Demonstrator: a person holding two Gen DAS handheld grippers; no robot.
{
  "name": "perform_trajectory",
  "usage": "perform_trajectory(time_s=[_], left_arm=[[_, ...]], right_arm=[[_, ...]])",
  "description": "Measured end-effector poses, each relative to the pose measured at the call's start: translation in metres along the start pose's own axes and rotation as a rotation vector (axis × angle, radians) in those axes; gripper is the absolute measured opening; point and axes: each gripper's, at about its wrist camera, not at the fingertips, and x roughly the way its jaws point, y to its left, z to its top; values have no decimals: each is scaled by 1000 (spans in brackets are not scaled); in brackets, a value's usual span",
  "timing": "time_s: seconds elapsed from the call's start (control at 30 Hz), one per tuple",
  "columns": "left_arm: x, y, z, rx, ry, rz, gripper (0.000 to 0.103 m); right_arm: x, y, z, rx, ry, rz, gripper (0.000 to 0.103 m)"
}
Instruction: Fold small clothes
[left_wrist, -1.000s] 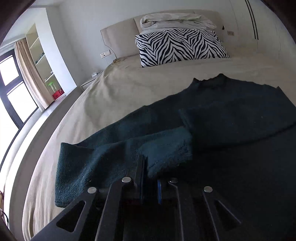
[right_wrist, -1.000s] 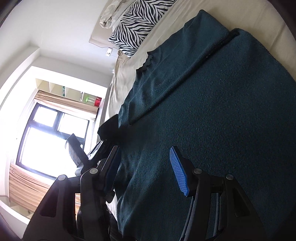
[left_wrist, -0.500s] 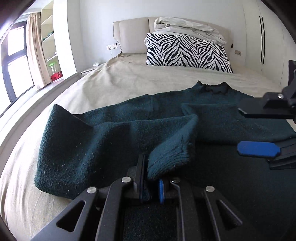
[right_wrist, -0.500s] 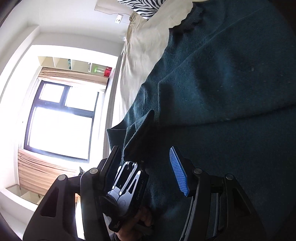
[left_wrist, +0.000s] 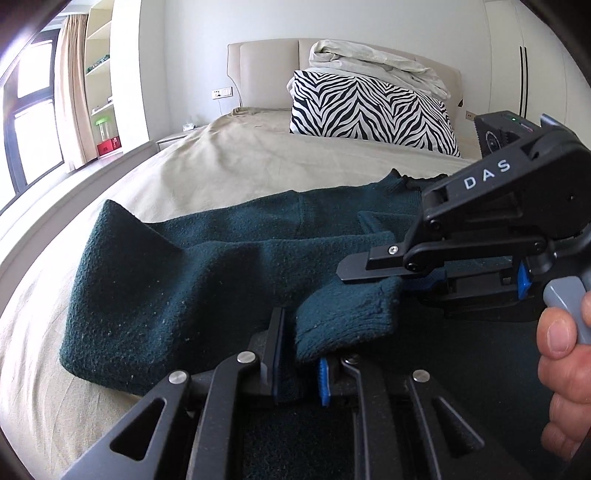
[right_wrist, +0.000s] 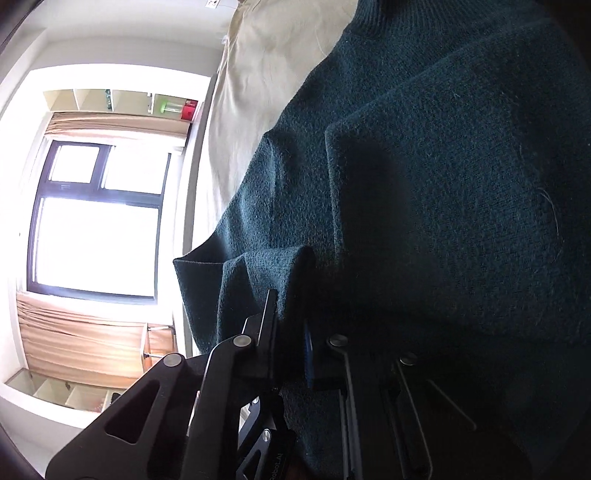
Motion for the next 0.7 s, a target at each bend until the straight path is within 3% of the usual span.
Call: perform_trajectory(time_s=[0.03,0.1,0.13,0.17,0.43,0.7], left_arm=[[-1,1,0,-6,-4,-10,25],[-5,4,0,-18,-22,-4,48],[-8,6,0,-31,-36,-8,69],[-11,9,0,-48,-53,-32,78],[-15,16,-1,-87,-65,-72,80],[-17,16,-1,-87,-72,-79,80]], right_arm=[[-1,3,-1,-19,0,-13,8],[-6,8,-2,-53,-12,-41,7],[-10,12,-1,-69,-21,-50,7],[-16,16,0,-85,-35,-61,7],[-84,36,26,-179,-130,-124,7],[-163,-25,52,-108,-219,-230,7]])
